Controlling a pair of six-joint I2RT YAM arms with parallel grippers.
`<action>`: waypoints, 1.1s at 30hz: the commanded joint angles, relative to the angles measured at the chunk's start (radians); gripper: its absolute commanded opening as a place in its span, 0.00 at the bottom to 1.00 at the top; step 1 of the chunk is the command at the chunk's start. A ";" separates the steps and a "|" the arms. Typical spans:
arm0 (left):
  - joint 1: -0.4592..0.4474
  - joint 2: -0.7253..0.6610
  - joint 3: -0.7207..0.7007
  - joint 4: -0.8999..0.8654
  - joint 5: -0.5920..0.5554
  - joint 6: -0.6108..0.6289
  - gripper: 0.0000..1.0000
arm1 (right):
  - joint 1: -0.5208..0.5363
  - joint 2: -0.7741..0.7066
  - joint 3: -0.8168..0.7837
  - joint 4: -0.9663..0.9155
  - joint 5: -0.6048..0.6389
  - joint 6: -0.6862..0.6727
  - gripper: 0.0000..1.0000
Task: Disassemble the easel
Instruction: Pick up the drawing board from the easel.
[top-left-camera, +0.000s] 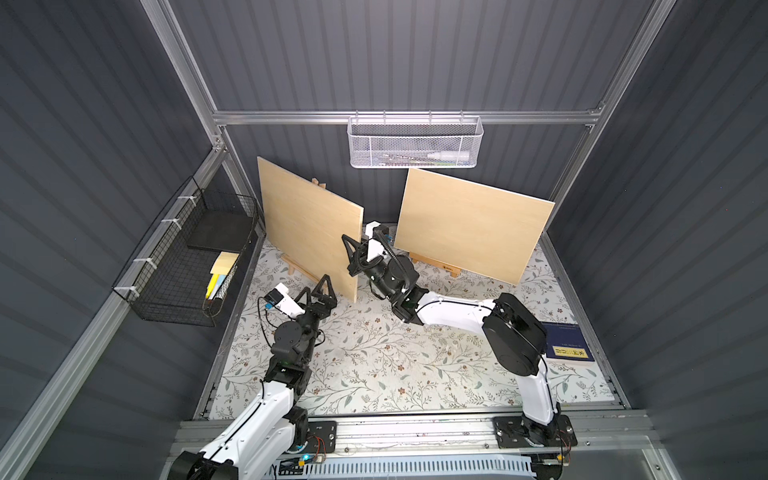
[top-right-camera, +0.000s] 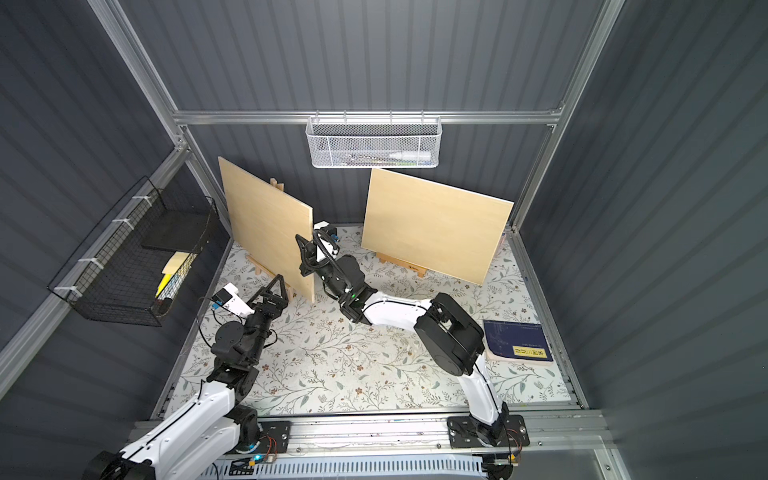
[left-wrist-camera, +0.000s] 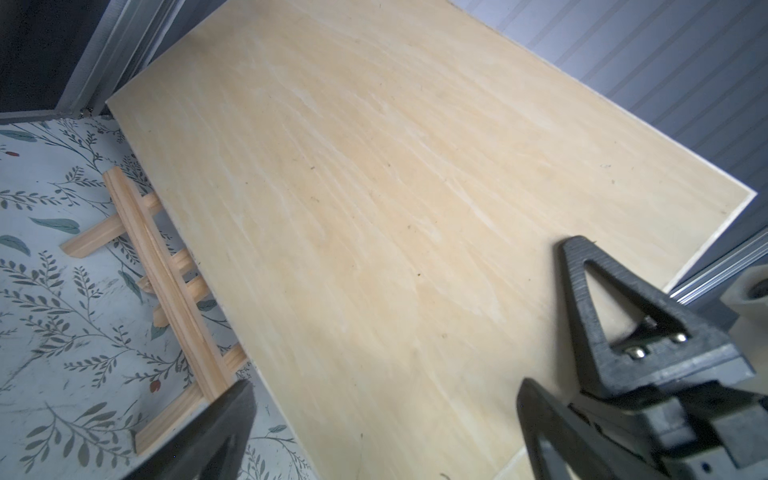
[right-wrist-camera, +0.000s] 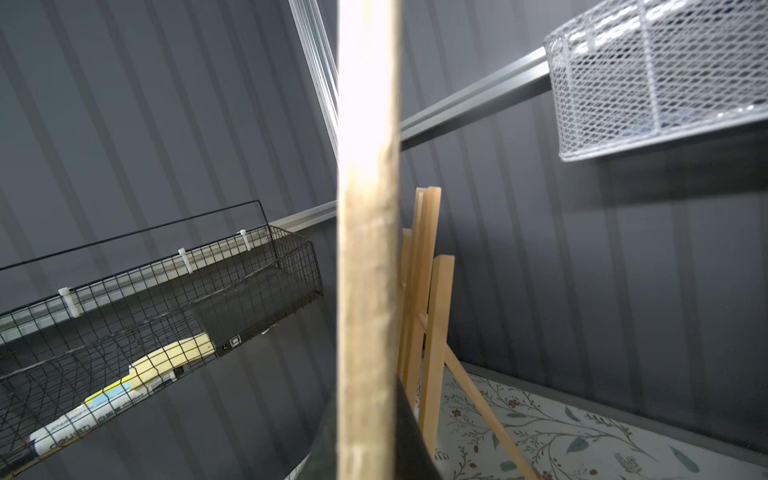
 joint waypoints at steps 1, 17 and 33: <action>-0.001 -0.008 0.024 0.013 0.010 0.011 0.99 | 0.003 -0.145 0.119 0.338 -0.030 -0.009 0.00; -0.001 -0.059 0.029 0.022 0.046 0.037 0.99 | 0.003 -0.374 0.071 0.186 0.004 -0.031 0.00; -0.002 -0.143 0.029 0.004 0.039 0.074 1.00 | -0.004 -0.875 -0.245 -0.119 0.165 0.191 0.00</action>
